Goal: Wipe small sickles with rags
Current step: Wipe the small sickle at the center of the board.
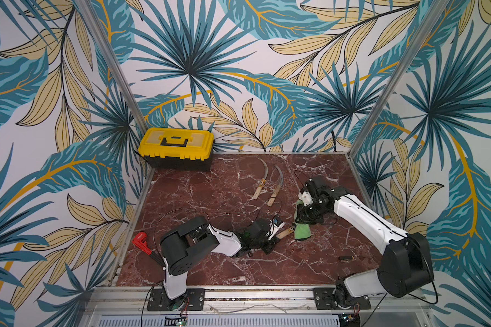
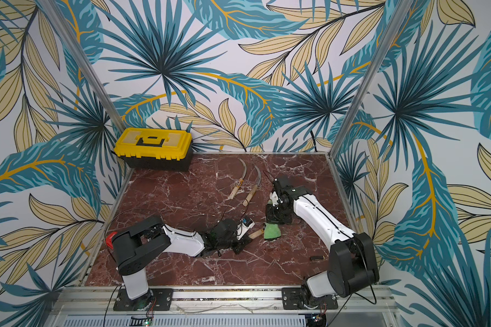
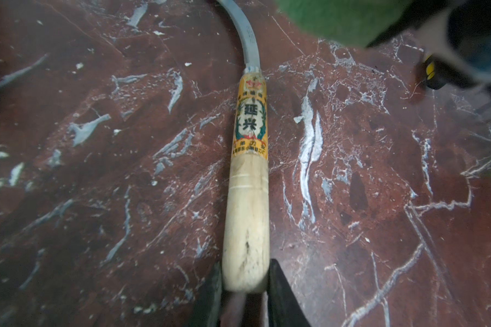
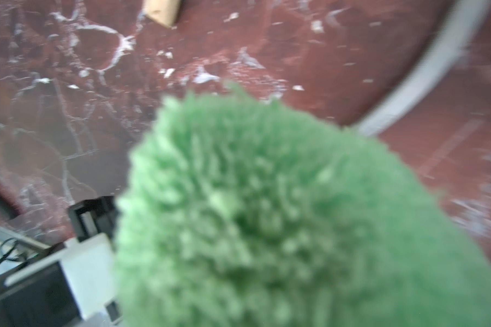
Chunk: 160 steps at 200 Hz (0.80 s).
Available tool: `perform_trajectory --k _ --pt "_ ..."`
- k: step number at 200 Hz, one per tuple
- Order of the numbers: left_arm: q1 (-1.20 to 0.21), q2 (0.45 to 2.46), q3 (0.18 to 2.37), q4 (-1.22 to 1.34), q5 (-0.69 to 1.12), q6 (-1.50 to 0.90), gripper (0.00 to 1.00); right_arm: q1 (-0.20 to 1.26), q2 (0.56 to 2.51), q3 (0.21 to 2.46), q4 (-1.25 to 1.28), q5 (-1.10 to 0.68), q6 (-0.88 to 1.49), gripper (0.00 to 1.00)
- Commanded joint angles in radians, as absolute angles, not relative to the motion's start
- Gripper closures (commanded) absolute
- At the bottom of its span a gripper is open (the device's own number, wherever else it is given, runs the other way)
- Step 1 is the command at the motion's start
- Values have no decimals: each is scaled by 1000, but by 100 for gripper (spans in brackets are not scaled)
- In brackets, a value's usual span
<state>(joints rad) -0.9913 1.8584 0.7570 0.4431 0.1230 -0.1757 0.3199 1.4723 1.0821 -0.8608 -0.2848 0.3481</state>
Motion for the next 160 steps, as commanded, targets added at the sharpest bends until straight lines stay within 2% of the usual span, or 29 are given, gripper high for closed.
perform_trajectory --k 1,41,90,160 --pt "-998 1891 727 394 125 -196 100 344 1506 1016 -722 -420 415 86" --pt "-1008 1897 724 412 112 -214 100 372 1562 946 -616 -481 441 87" --pt "-1016 1912 732 430 112 -233 100 407 1654 914 -560 -468 463 89" --pt "-1018 1891 693 434 82 -232 100 409 1764 947 -710 -169 495 93"
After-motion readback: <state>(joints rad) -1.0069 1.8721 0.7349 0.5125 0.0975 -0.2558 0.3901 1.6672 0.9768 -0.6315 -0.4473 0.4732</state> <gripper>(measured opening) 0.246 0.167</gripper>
